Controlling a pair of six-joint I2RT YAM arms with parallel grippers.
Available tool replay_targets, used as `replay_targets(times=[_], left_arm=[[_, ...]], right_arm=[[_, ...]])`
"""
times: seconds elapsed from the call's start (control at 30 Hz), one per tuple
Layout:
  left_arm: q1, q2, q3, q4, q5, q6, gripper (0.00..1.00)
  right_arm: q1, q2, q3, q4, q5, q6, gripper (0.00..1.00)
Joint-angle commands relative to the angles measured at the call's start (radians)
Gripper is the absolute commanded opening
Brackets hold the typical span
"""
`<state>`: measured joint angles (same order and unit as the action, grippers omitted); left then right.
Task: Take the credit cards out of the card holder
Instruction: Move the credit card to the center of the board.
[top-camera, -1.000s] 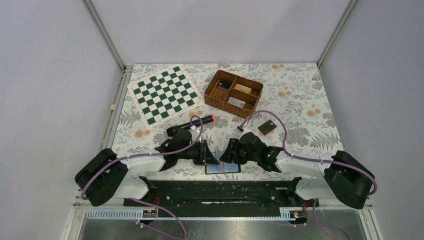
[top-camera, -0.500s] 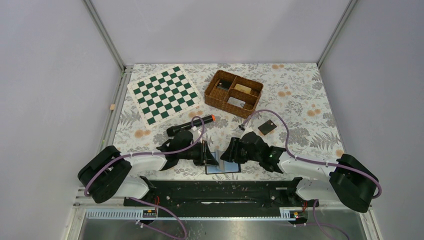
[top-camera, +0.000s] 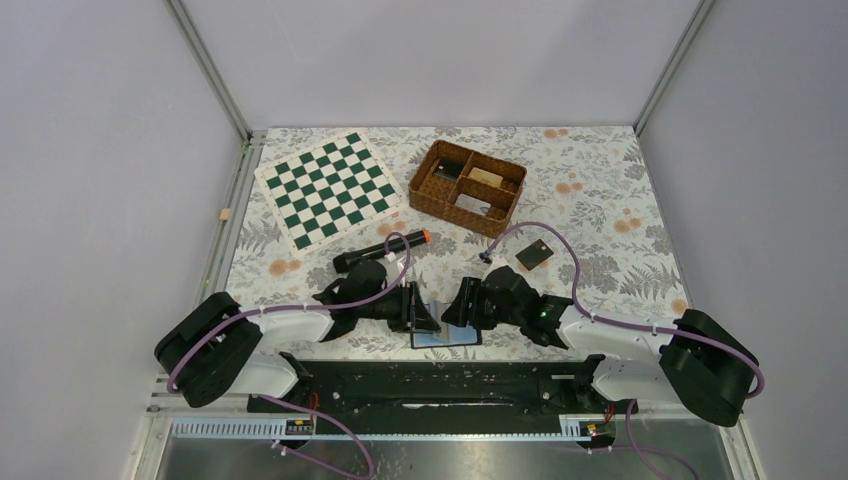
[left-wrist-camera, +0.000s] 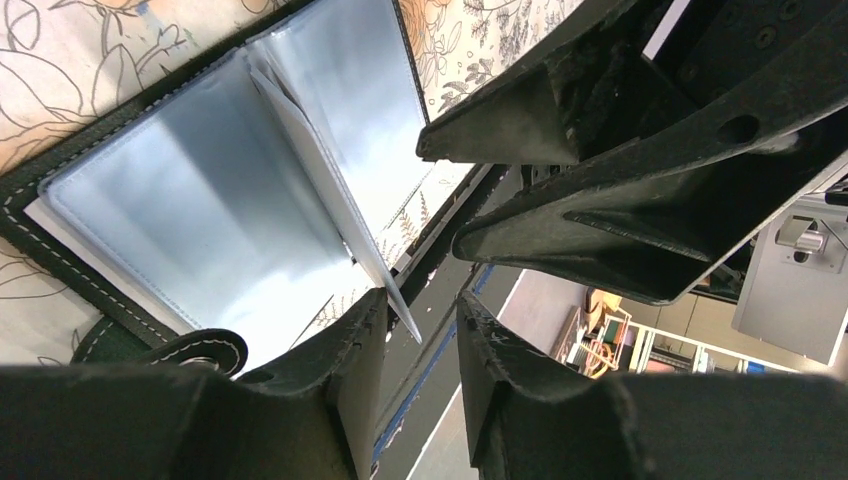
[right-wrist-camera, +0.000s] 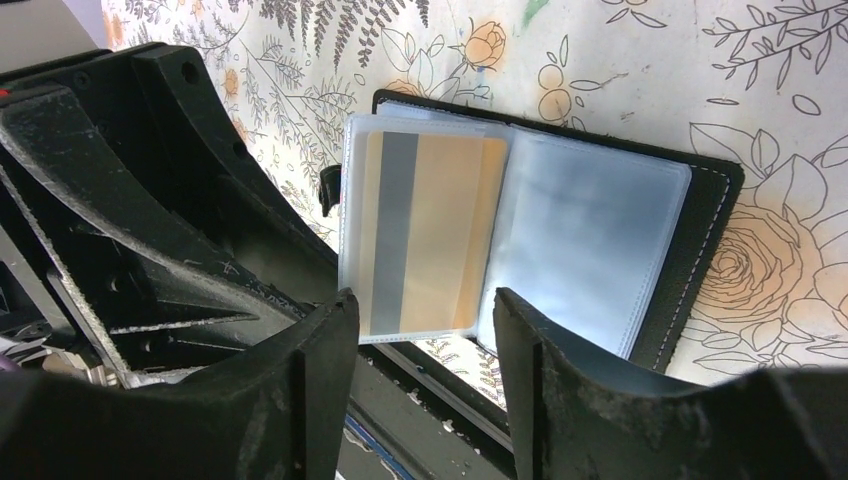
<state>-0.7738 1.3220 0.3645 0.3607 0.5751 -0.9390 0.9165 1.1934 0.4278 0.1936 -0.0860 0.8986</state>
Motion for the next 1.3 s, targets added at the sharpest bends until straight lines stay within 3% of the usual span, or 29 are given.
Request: replay_targets(times=[0.0, 0.23, 0.53, 1.07, 1.17, 1.27], left_arm=[[-0.008, -0.006, 0.035, 0.066, 0.041, 0.024, 0.32], [-0.025, 0.000, 0.041, 0.085, 0.045, 0.026, 0.36], [-0.035, 0.013, 0.044, 0.084, 0.036, 0.026, 0.33], [-0.036, -0.033, 0.037, -0.032, -0.038, 0.054, 0.31], [-0.035, -0.078, 0.033, -0.083, -0.085, 0.046, 0.31], [-0.036, -0.158, 0.052, -0.203, -0.162, 0.051, 0.34]], right_arm=[[0.008, -0.017, 0.003, 0.043, 0.035, 0.008, 0.62], [0.009, 0.020, 0.006, 0.090, 0.010, 0.024, 0.65], [0.008, 0.032, 0.003, 0.113, -0.004, 0.028, 0.64], [0.008, 0.068, 0.006, 0.116, 0.006, 0.019, 0.36], [0.008, 0.051, 0.015, 0.069, 0.024, 0.009, 0.39], [0.001, -0.011, 0.043, -0.059, 0.075, -0.029, 0.52]])
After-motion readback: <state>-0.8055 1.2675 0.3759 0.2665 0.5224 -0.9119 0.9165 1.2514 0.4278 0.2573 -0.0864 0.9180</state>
